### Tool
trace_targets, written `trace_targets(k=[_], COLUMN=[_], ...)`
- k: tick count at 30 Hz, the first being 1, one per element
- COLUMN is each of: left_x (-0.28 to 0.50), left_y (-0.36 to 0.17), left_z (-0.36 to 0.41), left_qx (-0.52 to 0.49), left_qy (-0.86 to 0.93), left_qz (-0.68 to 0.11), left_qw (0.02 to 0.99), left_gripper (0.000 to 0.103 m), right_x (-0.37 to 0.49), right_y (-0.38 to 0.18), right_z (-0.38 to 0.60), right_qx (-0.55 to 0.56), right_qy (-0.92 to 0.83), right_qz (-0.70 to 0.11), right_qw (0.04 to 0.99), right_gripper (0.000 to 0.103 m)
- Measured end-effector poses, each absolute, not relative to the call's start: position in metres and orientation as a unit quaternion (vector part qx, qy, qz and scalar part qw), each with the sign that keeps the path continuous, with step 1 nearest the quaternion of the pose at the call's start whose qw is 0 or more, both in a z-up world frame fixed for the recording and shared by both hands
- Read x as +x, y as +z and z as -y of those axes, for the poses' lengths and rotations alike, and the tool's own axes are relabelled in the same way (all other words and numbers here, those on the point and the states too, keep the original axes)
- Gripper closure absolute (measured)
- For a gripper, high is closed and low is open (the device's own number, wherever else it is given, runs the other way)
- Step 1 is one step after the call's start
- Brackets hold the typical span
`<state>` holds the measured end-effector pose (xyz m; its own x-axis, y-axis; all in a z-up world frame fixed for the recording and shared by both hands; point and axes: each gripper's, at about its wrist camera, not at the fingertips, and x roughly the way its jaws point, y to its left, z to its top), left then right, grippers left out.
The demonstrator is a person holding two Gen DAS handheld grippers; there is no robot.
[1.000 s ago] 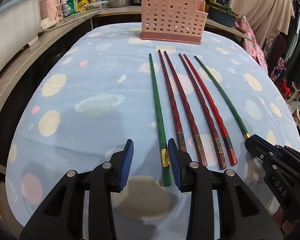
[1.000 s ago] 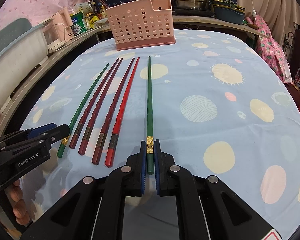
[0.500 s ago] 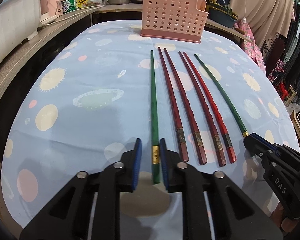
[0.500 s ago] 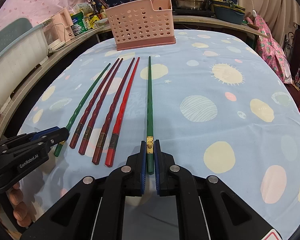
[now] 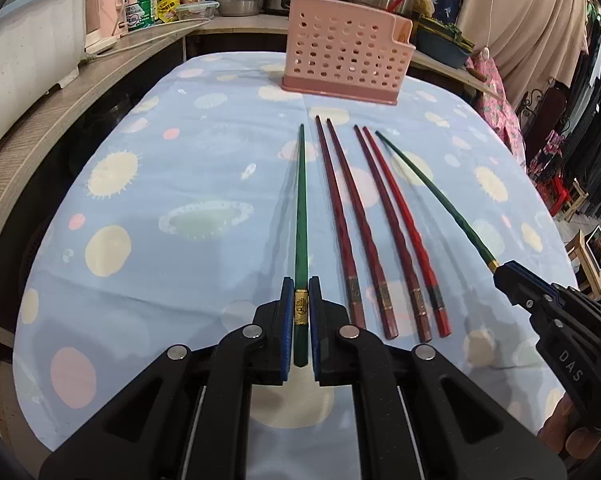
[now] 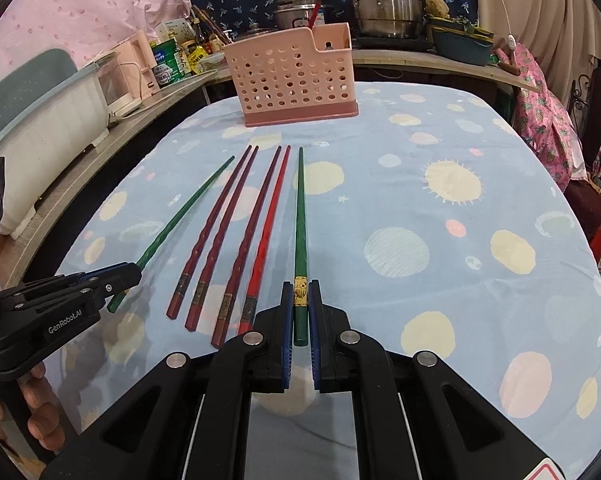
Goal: Organize utensils
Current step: 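Lift both green chopsticks and carry them over the pink basket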
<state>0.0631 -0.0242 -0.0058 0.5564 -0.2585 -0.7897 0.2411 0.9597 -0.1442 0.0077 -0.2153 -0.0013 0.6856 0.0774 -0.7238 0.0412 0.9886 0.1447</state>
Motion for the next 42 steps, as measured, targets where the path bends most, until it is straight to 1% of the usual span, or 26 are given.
trace_targets(k=[9, 19, 35, 42], left_x=[0.075, 0.107, 0.167, 0.195], left_y=[0.044, 0.099, 0.152, 0.195], left_z=[0.015, 0.011, 0.021, 0.027], left_qx=[-0.023, -0.033, -0.042, -0.052], left_qy=[-0.141, -0.135, -0.13, -0.138], left_qz=[-0.406, -0.361, -0.317, -0.276], left_qw=[0.903, 0.922, 0.939, 0.95], left_gripper=[0.096, 0.096, 0.096, 0.096], right_x=[0.017, 0.039, 0.087, 0.114], right_y=[0.05, 0.105, 0.154, 0.191], right_z=[0.235, 0.254, 0.281, 0.289], right_qx=[0.101, 0.116, 0.137, 0.15], right_qy=[0.003, -0.008, -0.008, 0.006], right_qz=[-0.349, -0.295, -0.26, -0.225], right_qw=[0.932, 0.948, 0.956, 0.963], right_gripper=[0.096, 0.096, 0.096, 0.096])
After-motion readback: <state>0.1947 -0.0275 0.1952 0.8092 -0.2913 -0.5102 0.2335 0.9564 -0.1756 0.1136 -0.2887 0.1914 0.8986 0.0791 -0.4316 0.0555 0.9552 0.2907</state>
